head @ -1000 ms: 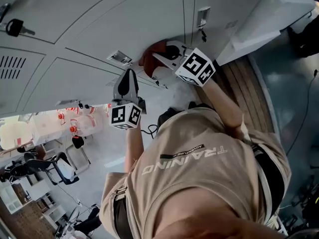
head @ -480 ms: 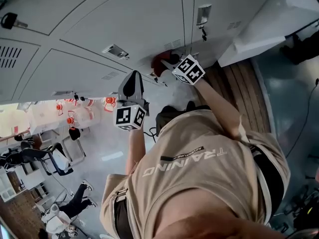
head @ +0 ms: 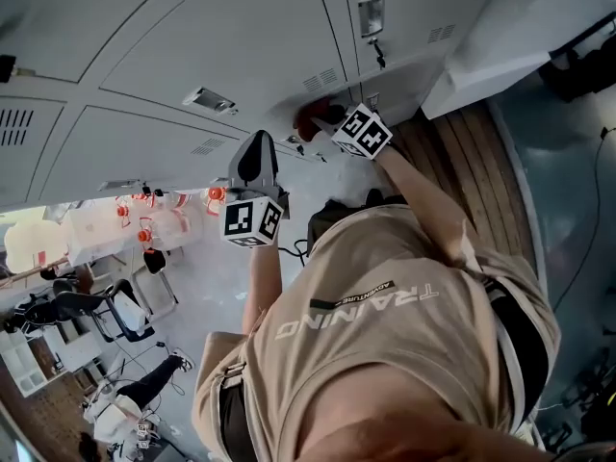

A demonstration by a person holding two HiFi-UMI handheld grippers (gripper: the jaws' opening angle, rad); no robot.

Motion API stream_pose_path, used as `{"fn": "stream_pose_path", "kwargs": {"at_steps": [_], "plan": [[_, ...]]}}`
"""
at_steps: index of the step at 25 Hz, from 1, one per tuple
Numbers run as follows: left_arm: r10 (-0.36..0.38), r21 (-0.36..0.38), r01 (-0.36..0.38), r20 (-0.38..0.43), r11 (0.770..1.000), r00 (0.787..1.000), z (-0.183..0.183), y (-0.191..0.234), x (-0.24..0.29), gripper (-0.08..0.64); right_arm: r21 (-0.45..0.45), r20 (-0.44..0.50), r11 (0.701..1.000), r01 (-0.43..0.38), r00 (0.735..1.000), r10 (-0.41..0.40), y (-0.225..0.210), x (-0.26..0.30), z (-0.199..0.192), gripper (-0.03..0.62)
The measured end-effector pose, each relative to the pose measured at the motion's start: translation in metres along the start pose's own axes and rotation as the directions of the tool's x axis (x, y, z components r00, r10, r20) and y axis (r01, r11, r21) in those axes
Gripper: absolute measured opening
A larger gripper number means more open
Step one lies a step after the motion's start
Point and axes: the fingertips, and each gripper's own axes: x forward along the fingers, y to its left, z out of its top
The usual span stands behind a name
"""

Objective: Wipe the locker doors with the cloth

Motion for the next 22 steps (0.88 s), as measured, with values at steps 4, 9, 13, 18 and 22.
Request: {"fn": "stream_pose_path", "kwargs": {"at_steps": [4,9,13,18,22], "plan": [[0.013,0.026,-0.014,0.029,1.0,0.999,0.012,0.003,0.008,0.005,-0.116,0.126,0.993,-0.011,0.992,0.025,0.015,-0.046,0.06,0.028],[0.015,0.059,-0.017,0.036,0.998,0.999,0.022,0.011,0.022,0.005,-0.361,0.311,0.929,0.08,0.95,0.039,0.034,-0.134,0.189,0.028],[-0.025,0.077,0.024,0.009,0.997,1.0,0.022,0.001,0.033,0.005,-0.42,0.393,0.905,0.065,0.912,0.117,0.048,-0.193,0.268,0.028],[-0.066,0.074,0.064,0.02,0.995,0.998,0.026,-0.015,0.046,0.005,-0.395,0.55,0.906,0.151,0.829,0.101,0.045,-0.247,0.349,0.028],[-0.081,0.067,0.079,0.03,0.995,0.996,0.026,-0.022,0.048,0.005,-0.388,0.641,0.89,0.239,0.764,0.074,0.029,-0.269,0.399,0.028]]}}
